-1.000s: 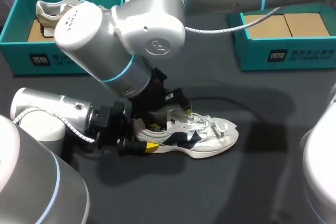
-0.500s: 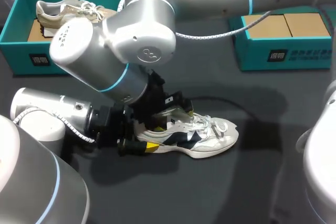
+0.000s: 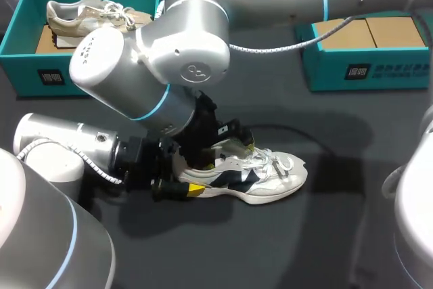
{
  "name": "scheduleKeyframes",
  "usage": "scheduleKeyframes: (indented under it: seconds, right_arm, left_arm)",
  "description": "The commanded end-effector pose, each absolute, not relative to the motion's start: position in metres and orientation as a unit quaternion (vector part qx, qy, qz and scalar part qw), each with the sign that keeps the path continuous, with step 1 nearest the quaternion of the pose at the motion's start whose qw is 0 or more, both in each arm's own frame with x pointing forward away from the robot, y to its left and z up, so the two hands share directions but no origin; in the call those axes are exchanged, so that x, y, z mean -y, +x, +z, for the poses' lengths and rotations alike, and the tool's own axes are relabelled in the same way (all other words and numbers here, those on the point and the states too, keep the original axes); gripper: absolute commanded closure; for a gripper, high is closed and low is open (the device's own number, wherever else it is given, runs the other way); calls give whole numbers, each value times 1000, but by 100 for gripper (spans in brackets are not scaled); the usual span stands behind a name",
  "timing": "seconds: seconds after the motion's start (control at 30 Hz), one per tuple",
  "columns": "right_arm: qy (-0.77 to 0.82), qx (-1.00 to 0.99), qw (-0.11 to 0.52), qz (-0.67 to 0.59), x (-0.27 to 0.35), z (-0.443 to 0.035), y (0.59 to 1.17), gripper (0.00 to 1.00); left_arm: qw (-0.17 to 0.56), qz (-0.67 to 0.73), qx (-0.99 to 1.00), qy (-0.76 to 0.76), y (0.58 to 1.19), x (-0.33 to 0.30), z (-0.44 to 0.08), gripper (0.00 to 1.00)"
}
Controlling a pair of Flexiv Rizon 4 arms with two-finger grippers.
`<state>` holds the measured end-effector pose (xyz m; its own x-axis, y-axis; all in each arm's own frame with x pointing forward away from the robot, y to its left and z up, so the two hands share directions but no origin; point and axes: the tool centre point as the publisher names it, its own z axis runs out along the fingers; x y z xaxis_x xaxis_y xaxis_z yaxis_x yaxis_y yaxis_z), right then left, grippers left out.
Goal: Take the shoe out of the shoebox, open the shoe tongue, remove and reinsert the insole, then place the shoe into the shoebox
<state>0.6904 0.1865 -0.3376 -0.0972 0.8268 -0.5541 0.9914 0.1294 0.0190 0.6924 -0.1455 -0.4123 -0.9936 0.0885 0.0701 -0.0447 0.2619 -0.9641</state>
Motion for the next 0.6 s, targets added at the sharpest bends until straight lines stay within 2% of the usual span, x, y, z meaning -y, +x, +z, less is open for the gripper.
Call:
scheduleKeyframes:
  seconds: [0.03, 0.07, 0.1, 0.17, 0.53, 0.6]
  right_arm:
    - [761, -582, 255, -132, -179, -335, 684, 21]
    - [762, -581, 255, -131, -178, -334, 684, 25]
    - [763, -579, 256, -130, -177, -333, 684, 38]
    - [764, -577, 257, -128, -176, -331, 683, 51]
    - [774, -566, 252, -133, -174, -319, 683, 65]
    - [780, -563, 242, -128, -172, -319, 683, 73]
  left_arm:
    - [54, 608, 792, -13, 691, 146, -413, 100]
    - [54, 608, 792, -13, 691, 146, -413, 100]
    - [54, 608, 792, -13, 691, 146, -413, 100]
    - [54, 608, 792, -13, 691, 146, -413, 100]
    - [54, 608, 792, -13, 691, 146, -413, 100]
    - [54, 608, 792, -13, 691, 146, -413, 100]
